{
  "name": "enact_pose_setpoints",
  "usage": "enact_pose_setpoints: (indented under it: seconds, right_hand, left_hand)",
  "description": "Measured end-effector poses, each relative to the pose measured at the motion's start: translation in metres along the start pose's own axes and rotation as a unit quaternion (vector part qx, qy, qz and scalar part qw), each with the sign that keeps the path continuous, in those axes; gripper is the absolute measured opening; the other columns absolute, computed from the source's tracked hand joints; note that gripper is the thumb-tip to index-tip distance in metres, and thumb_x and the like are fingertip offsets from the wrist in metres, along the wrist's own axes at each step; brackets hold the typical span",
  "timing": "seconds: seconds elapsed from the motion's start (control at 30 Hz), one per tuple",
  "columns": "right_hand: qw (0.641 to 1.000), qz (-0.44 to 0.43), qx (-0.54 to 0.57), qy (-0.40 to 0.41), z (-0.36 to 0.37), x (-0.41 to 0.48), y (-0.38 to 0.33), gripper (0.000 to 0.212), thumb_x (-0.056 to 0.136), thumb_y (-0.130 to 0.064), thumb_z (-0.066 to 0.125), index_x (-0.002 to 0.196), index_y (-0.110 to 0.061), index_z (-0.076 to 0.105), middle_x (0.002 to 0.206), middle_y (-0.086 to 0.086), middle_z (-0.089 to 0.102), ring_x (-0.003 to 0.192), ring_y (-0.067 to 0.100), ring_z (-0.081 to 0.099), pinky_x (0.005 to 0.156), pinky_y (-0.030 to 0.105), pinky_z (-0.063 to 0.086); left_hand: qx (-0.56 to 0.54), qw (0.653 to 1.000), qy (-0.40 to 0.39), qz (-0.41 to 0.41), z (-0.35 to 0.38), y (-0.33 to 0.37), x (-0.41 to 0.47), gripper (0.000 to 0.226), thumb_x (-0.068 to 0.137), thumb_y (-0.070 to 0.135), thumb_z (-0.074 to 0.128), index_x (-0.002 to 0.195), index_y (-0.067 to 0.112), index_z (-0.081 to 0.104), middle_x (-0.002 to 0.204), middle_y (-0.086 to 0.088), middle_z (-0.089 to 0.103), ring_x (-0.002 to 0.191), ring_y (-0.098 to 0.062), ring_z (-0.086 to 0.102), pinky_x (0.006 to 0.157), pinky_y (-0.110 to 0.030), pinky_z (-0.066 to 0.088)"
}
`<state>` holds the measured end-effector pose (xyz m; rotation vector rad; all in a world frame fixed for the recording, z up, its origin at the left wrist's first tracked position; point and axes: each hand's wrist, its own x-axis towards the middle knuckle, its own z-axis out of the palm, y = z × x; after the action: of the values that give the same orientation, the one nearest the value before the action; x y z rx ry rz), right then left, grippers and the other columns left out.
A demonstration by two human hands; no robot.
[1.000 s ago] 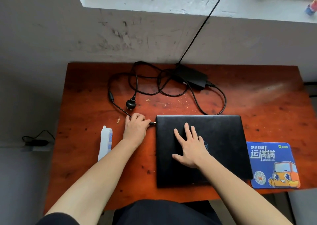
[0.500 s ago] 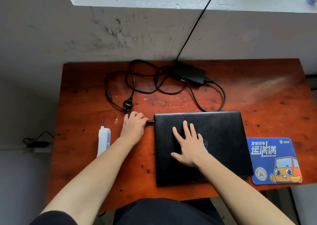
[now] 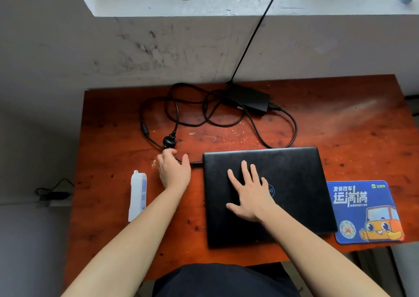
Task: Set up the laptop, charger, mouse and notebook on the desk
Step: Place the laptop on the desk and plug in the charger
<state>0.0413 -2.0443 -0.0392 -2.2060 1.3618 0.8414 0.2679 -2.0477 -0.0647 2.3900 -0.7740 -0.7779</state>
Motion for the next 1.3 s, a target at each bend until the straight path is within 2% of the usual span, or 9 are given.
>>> enact_pose_setpoints:
  seconds: [0.1, 0.17, 0.37, 0.5, 0.63, 0.8, 0.93, 1.17, 1.3]
  right_hand:
    - [1.000, -0.002, -0.001, 0.002, 0.001, 0.000, 0.001, 0.102, 0.090, -0.069, 0.046, 0.157, -0.032, -0.020, 0.161, 0.017, -0.033, 0.150, 0.042, -0.023, 0.120, 0.061, 0.012]
    - [1.000, -0.002, 0.002, 0.003, 0.002, 0.001, 0.002, 0.102, 0.089, -0.070, 0.047, 0.157, -0.033, -0.020, 0.161, 0.017, -0.034, 0.150, 0.042, -0.023, 0.120, 0.062, 0.011]
    - [1.000, -0.002, 0.008, 0.012, 0.008, 0.005, 0.002, 0.102, 0.089, -0.069, 0.048, 0.156, -0.033, -0.021, 0.160, 0.017, -0.035, 0.150, 0.042, -0.024, 0.119, 0.063, 0.010]
    - [1.000, -0.004, 0.007, 0.017, 0.010, 0.006, 0.004, 0.102, 0.089, -0.071, 0.046, 0.156, -0.034, -0.021, 0.160, 0.016, -0.035, 0.150, 0.042, -0.024, 0.119, 0.063, 0.010]
    - [1.000, -0.004, 0.005, 0.002, 0.005, 0.004, 0.004, 0.103, 0.089, -0.071, 0.048, 0.157, -0.034, -0.020, 0.161, 0.016, -0.033, 0.150, 0.042, -0.022, 0.119, 0.062, 0.013]
    - [1.000, -0.013, -0.002, 0.000, -0.010, -0.001, 0.005, 0.100, 0.090, -0.065, 0.053, 0.160, -0.031, -0.011, 0.165, 0.020, -0.022, 0.152, 0.044, -0.011, 0.119, 0.058, 0.018]
    - [0.998, -0.021, 0.032, 0.051, -0.029, 0.003, -0.006, 0.084, 0.095, -0.055, 0.052, 0.161, -0.026, 0.009, 0.167, 0.022, -0.005, 0.153, 0.039, 0.007, 0.120, 0.049, 0.025]
    - [0.985, -0.112, 0.024, 0.129, -0.086, 0.042, -0.061, 0.076, 0.096, -0.043, 0.053, 0.160, -0.022, 0.017, 0.168, 0.018, 0.006, 0.153, 0.036, 0.012, 0.121, 0.050, 0.022]
    - [0.972, -0.161, -0.025, 0.167, -0.102, 0.071, -0.099, 0.071, 0.096, -0.034, 0.054, 0.158, -0.022, 0.023, 0.167, 0.017, 0.011, 0.153, 0.035, 0.011, 0.121, 0.049, 0.021]
  left_hand:
    - [-0.202, 0.938, -0.062, -0.275, 0.003, 0.010, 0.006, 0.034, 0.089, 0.037, 0.069, 0.097, 0.004, 0.066, 0.089, -0.008, 0.073, 0.083, -0.025, 0.073, 0.065, -0.033, 0.055]
    - [-0.244, 0.910, -0.091, -0.324, 0.005, 0.011, 0.008, 0.025, 0.090, 0.030, 0.070, 0.087, 0.004, 0.070, 0.075, -0.005, 0.075, 0.069, -0.017, 0.074, 0.052, -0.025, 0.051]
    - [-0.290, 0.880, -0.072, -0.369, 0.011, 0.010, 0.008, 0.018, 0.088, 0.015, 0.073, 0.081, 0.001, 0.065, 0.075, -0.010, 0.074, 0.068, -0.015, 0.074, 0.072, -0.028, 0.062]
    - [-0.285, 0.885, -0.075, -0.361, 0.012, 0.012, 0.005, 0.024, 0.089, 0.018, 0.072, 0.072, 0.003, 0.064, 0.073, -0.007, 0.074, 0.070, -0.015, 0.073, 0.076, -0.028, 0.061]
    - [-0.261, 0.901, -0.127, -0.322, 0.003, 0.012, 0.003, 0.015, 0.090, 0.014, 0.070, 0.085, 0.001, 0.067, 0.076, -0.009, 0.073, 0.066, -0.015, 0.069, 0.083, -0.032, 0.060]
    - [-0.065, 0.973, -0.187, -0.115, -0.032, 0.016, -0.011, 0.024, 0.090, 0.030, 0.067, 0.104, 0.010, 0.071, 0.104, -0.012, 0.072, 0.104, -0.028, 0.067, 0.093, -0.036, 0.054]
    - [0.107, 0.986, -0.128, 0.028, -0.068, 0.003, -0.018, 0.039, 0.092, 0.035, 0.062, 0.126, 0.017, 0.063, 0.129, -0.008, 0.062, 0.120, -0.027, 0.056, 0.098, -0.034, 0.044]
    - [0.192, 0.980, 0.007, 0.046, -0.108, -0.046, -0.025, 0.054, 0.090, 0.038, 0.061, 0.139, 0.023, 0.047, 0.141, -0.005, 0.044, 0.132, -0.026, 0.038, 0.106, -0.045, 0.038]
    - [0.204, 0.979, -0.013, -0.012, -0.114, -0.074, -0.020, 0.069, 0.089, 0.043, 0.061, 0.148, 0.018, 0.034, 0.146, -0.010, 0.041, 0.133, -0.030, 0.041, 0.103, -0.043, 0.041]
